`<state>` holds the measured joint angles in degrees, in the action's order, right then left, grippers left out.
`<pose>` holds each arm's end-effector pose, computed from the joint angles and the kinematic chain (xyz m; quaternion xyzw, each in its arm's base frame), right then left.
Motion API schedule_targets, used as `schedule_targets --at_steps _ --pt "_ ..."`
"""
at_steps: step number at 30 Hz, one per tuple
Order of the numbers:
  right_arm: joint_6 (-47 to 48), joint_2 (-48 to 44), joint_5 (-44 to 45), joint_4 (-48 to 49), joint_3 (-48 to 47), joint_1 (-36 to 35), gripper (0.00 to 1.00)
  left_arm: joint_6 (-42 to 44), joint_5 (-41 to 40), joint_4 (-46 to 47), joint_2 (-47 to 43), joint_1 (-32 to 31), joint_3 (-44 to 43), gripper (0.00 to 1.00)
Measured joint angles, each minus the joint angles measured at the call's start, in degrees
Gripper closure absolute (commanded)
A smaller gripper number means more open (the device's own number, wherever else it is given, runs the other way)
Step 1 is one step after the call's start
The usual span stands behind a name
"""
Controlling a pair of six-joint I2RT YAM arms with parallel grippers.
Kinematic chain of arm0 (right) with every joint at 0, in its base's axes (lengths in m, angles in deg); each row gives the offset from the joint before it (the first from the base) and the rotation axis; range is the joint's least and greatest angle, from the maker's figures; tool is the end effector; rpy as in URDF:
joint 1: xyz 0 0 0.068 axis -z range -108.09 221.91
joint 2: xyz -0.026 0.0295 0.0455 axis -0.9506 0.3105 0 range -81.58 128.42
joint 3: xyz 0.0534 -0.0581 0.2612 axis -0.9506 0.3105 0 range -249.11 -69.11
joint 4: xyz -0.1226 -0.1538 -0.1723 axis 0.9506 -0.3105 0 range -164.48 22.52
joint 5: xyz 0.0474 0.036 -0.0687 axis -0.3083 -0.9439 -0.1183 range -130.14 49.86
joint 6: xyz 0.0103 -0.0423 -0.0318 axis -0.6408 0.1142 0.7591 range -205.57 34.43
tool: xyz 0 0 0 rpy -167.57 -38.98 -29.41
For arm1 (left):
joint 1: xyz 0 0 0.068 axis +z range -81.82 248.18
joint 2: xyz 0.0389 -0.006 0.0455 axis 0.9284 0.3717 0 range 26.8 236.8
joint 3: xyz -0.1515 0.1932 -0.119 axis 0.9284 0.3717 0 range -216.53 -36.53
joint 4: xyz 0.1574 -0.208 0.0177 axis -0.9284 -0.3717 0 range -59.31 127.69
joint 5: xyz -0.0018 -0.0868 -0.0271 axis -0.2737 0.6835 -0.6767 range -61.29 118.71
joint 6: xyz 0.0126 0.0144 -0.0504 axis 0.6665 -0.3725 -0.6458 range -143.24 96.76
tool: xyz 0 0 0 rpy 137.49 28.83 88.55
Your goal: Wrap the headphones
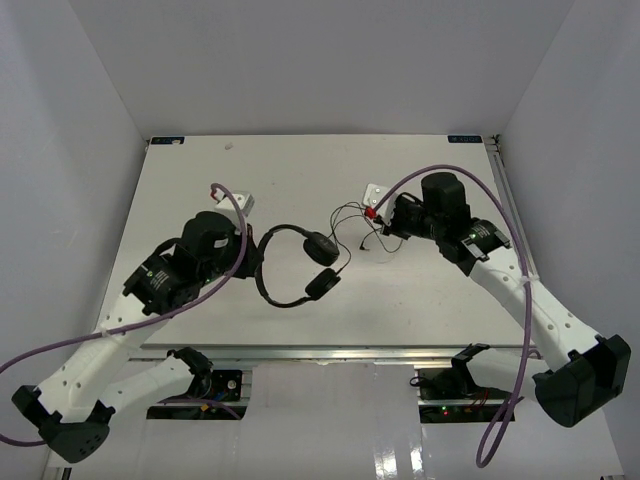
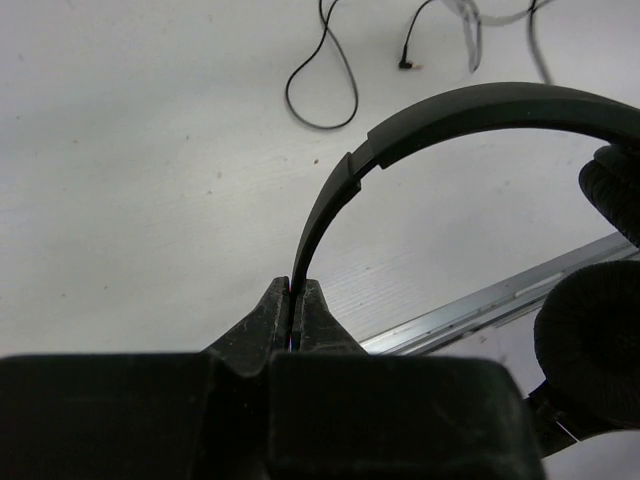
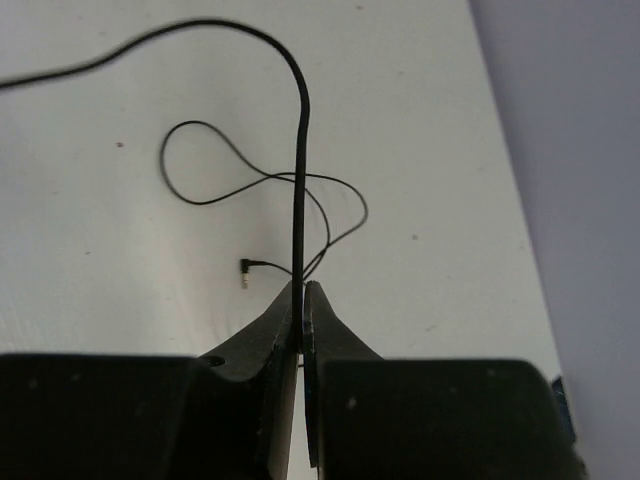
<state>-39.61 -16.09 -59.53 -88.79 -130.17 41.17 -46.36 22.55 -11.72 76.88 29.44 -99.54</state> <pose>0.2142 0.1411 0.3479 -0.5882 0.5990 0.0719 0.5386 0.1302 -0.0997 0.3642 0.0972 0.8866 -0.1900 0.4103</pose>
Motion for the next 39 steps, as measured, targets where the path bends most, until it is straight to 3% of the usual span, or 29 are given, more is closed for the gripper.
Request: schedule_targets --at_steps 5,14,24,39 --pt "3.4 -2.2 2.7 -1.4 -8.7 0.0 0.92 3.7 0.1 1.0 5.7 0.0 2.7 1.00" --pt "11.0 -4.0 -4.1 -4.3 -20.9 -1.1 0.92 7.9 1.8 6.5 14.9 0.0 2.6 1.00" --pt "12.8 -1.5 -9.9 -5.5 -22.0 -3.3 0.92 9.5 5.7 11.2 19.8 0.0 0.8 1.00" --pt "10.6 5.1 -6.4 -4.1 -24.6 -10.1 0.92 10.6 10.3 14.1 23.7 0.0 -0.9 1.00"
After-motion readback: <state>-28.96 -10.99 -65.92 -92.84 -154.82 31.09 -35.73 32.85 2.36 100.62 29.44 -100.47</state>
